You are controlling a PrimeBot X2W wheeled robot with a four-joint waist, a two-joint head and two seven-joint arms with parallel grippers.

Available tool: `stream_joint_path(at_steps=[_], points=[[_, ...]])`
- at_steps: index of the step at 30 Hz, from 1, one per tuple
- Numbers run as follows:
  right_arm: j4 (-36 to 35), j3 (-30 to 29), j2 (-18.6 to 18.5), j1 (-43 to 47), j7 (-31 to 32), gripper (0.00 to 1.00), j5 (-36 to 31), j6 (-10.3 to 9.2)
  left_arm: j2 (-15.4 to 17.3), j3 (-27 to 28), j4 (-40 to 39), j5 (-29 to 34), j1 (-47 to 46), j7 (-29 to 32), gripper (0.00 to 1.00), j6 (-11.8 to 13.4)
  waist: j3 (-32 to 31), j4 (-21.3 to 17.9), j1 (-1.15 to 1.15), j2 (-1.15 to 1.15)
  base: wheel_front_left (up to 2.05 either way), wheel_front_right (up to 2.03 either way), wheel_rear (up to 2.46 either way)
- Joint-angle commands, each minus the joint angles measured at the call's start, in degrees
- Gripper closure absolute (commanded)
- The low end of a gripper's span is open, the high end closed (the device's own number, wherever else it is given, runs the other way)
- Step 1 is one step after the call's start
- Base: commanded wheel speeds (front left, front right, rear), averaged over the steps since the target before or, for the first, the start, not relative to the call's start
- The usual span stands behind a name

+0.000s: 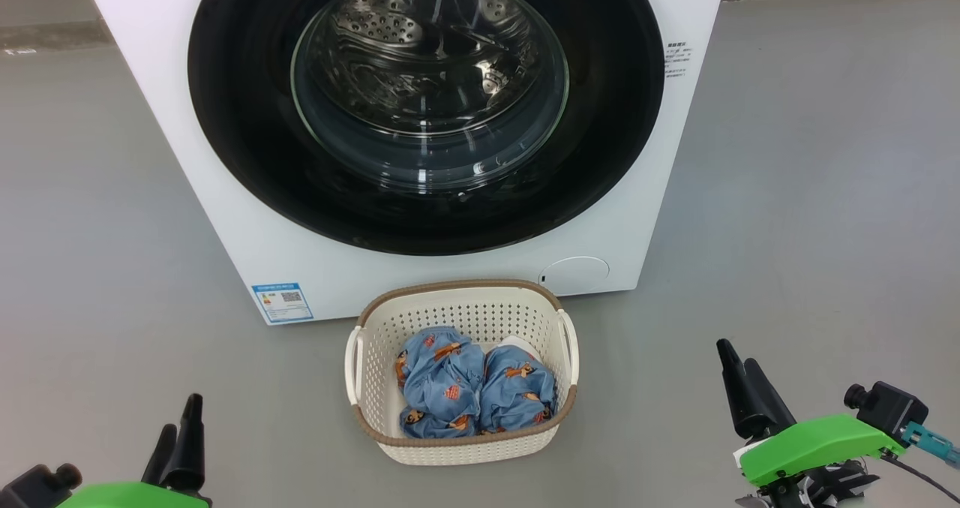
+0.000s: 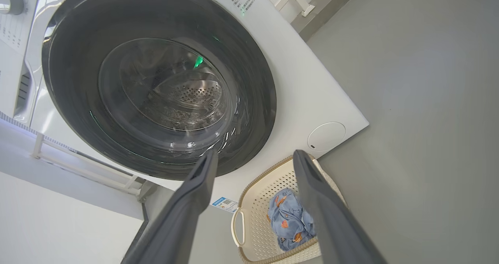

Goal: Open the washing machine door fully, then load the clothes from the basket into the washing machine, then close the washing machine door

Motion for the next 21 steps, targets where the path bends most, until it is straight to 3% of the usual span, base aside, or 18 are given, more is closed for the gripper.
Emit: stream_joint_path(at_steps=[1,21], points=[[-0.90,0.77,-0.60,-2.64,-0.66,0.00,-2.61,-0.03,1.94,0.63,-0.75,2.09,-2.99,-0.81,0.00,-0.14,-0.03,0.01,0.00,0.00,0.00,0.00,0.00],[-0.59,1.88,-0.68,-4.49,-0.92,0.00,-17.20,-0.04,4.51,-0.87,1.05,15.30,-4.02,-4.18,0.00,-0.17,-0.49,0.35,0.00,0.00,0.00,0.00,0.00]])
